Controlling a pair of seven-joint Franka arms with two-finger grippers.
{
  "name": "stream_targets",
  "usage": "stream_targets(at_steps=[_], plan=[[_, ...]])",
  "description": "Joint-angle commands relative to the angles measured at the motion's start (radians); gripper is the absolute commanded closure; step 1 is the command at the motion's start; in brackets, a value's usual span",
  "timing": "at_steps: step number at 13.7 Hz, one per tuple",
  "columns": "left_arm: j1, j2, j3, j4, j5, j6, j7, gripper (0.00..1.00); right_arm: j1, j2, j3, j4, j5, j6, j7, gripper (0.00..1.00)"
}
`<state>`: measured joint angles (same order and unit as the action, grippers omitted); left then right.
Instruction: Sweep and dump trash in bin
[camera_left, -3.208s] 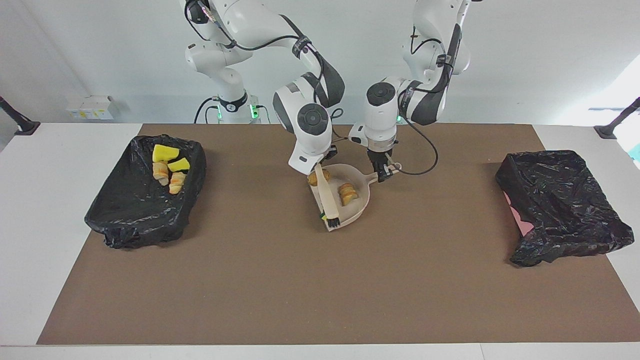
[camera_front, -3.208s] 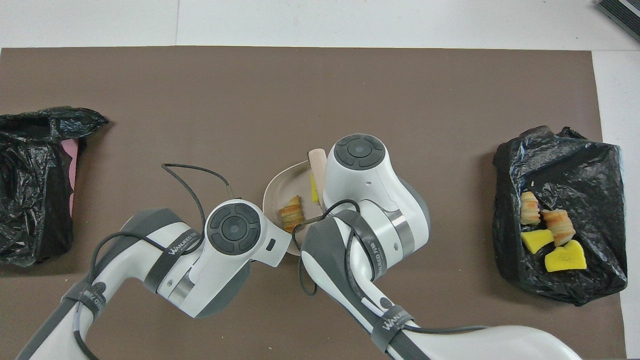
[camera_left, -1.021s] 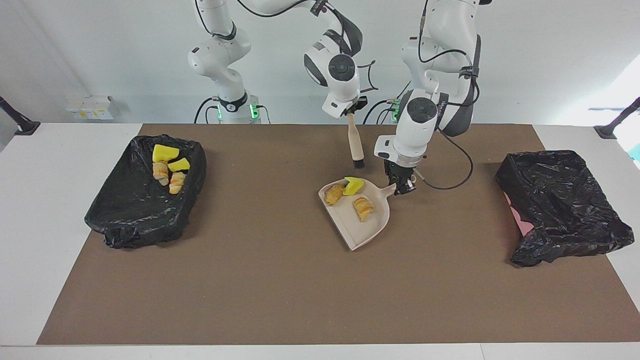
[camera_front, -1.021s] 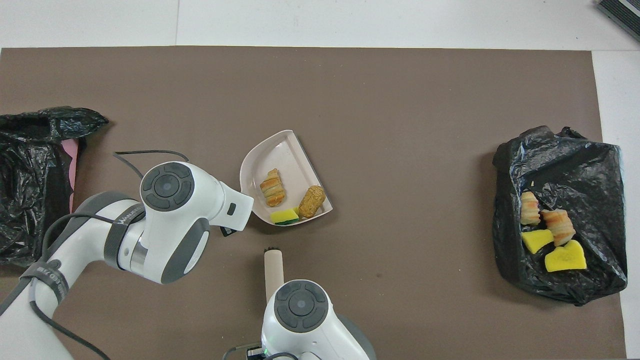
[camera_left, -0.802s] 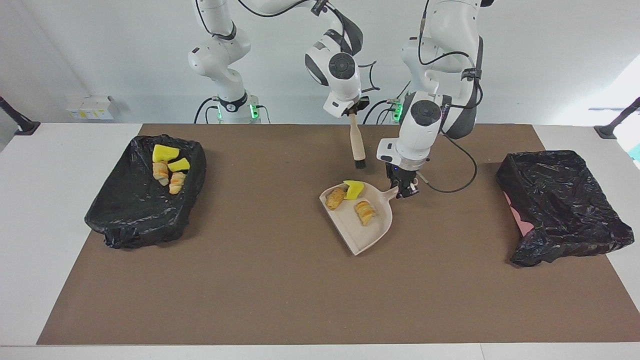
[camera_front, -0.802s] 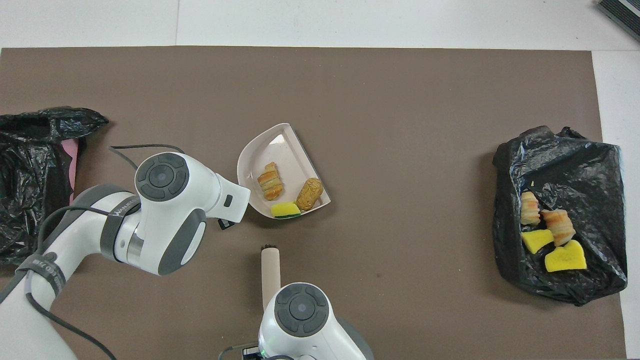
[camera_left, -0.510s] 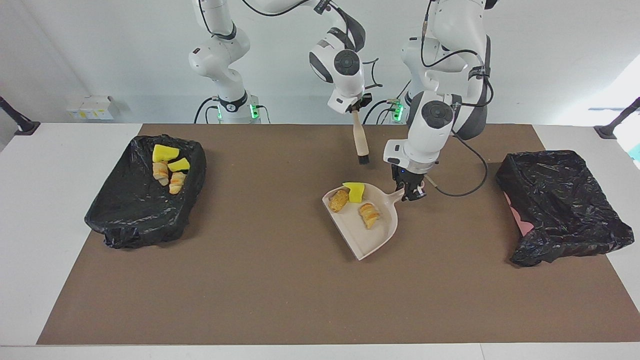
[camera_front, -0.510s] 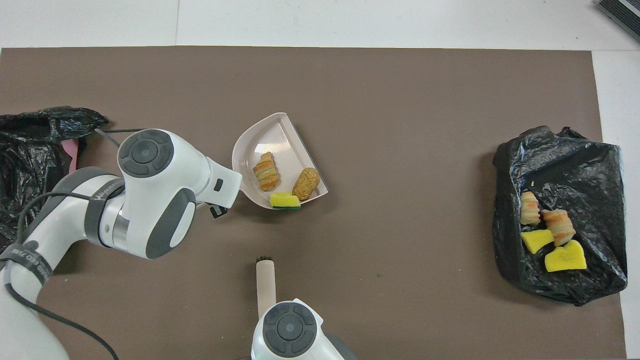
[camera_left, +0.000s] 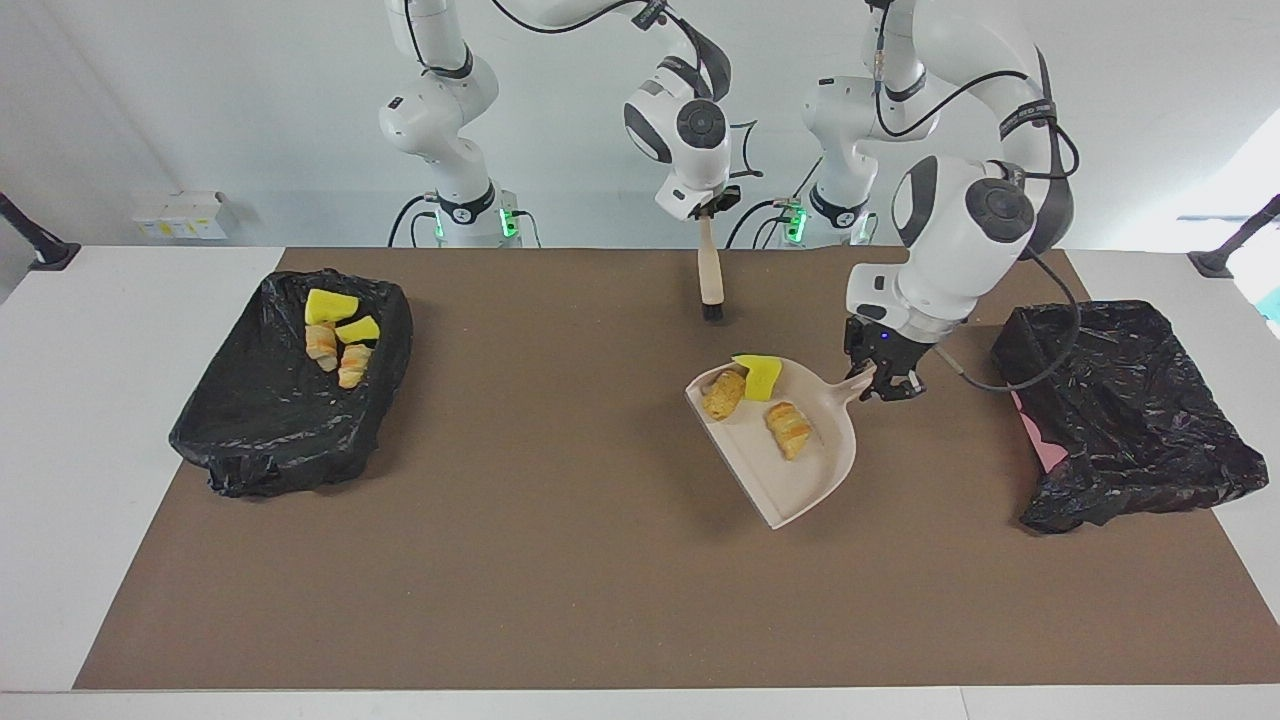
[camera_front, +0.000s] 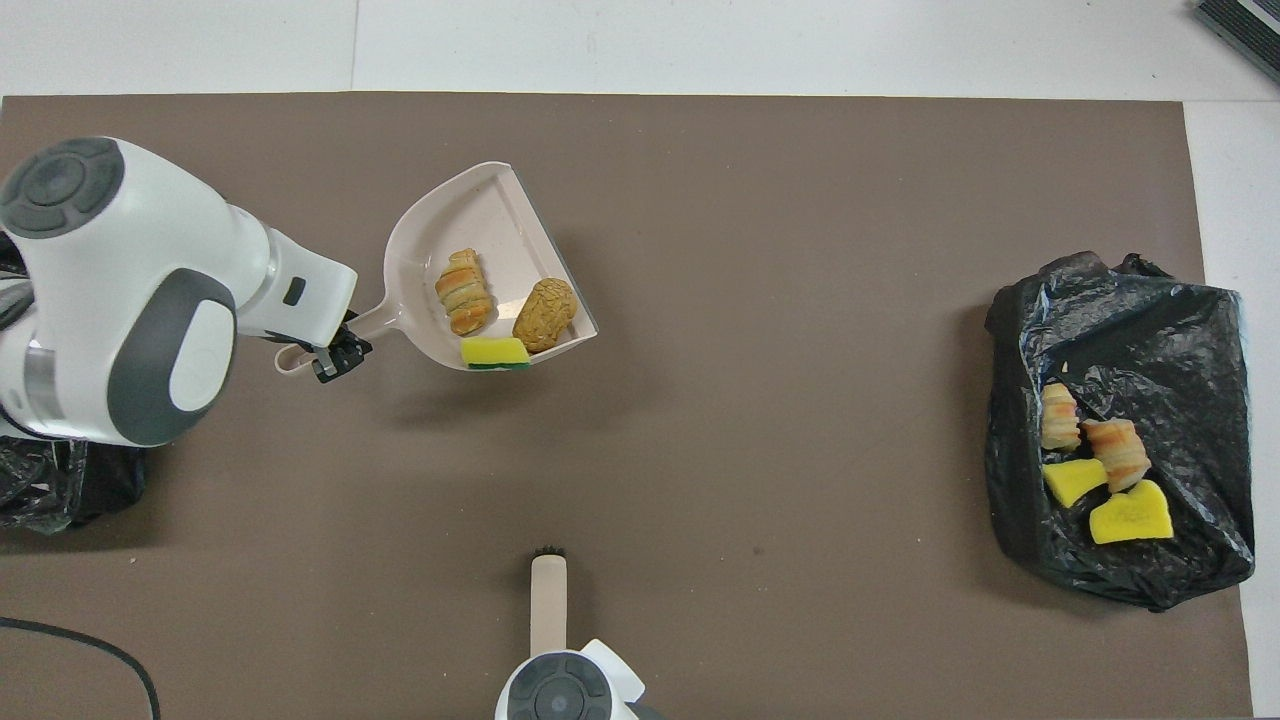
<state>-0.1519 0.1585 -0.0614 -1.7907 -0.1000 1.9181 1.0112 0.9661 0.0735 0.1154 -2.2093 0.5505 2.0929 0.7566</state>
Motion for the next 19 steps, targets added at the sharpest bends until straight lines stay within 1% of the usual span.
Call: stream_targets(at_steps=[1,2,4,7,8,10,13,15,16,17,18,19], plan=[[0.084,0.01,-0.009,0.082,-0.038,-0.091,0.098,1.0,0.006,-0.029,0.006,-0.046,0.003,0.041,0.026,1.0],[0.112,0.01,-0.008,0.103,-0.041,-0.118,0.148,1.0,0.006,-0.027,0.006,-0.05,0.002,0.042,0.027,1.0],[0.207,0.012,-0.009,0.134,-0.04,-0.171,0.277,1.0,0.035,-0.006,0.004,-0.053,-0.042,0.052,0.039,1.0],[0.319,0.012,-0.008,0.134,-0.038,-0.174,0.43,1.0,0.037,-0.006,0.004,-0.058,-0.154,0.05,0.136,1.0],[0.345,0.012,-0.006,0.134,-0.035,-0.174,0.463,1.0,0.037,-0.008,0.004,-0.059,-0.165,0.049,0.157,1.0],[0.425,0.01,-0.005,0.136,-0.033,-0.174,0.55,1.0,0.026,-0.006,0.006,-0.064,-0.165,0.047,0.156,1.0],[0.556,0.012,-0.003,0.157,-0.03,-0.172,0.665,1.0,-0.003,0.005,0.006,-0.064,-0.149,0.047,0.069,1.0],[0.61,0.015,0.002,0.169,-0.024,-0.157,0.766,1.0,-0.016,0.006,0.006,-0.064,-0.147,0.036,0.041,1.0],[0.63,0.021,0.002,0.186,0.017,-0.146,0.812,1.0,-0.023,0.006,0.006,-0.064,-0.147,0.035,0.036,1.0],[0.647,0.047,0.002,0.218,0.066,-0.139,0.846,1.0,-0.024,0.008,0.006,-0.064,-0.147,0.033,0.014,1.0],[0.65,0.062,0.002,0.256,0.107,-0.137,0.872,1.0,-0.029,0.009,0.006,-0.064,-0.145,0.032,-0.017,1.0],[0.664,0.072,0.003,0.272,0.14,-0.131,0.883,1.0,-0.046,0.012,0.006,-0.064,-0.138,0.026,-0.037,1.0]])
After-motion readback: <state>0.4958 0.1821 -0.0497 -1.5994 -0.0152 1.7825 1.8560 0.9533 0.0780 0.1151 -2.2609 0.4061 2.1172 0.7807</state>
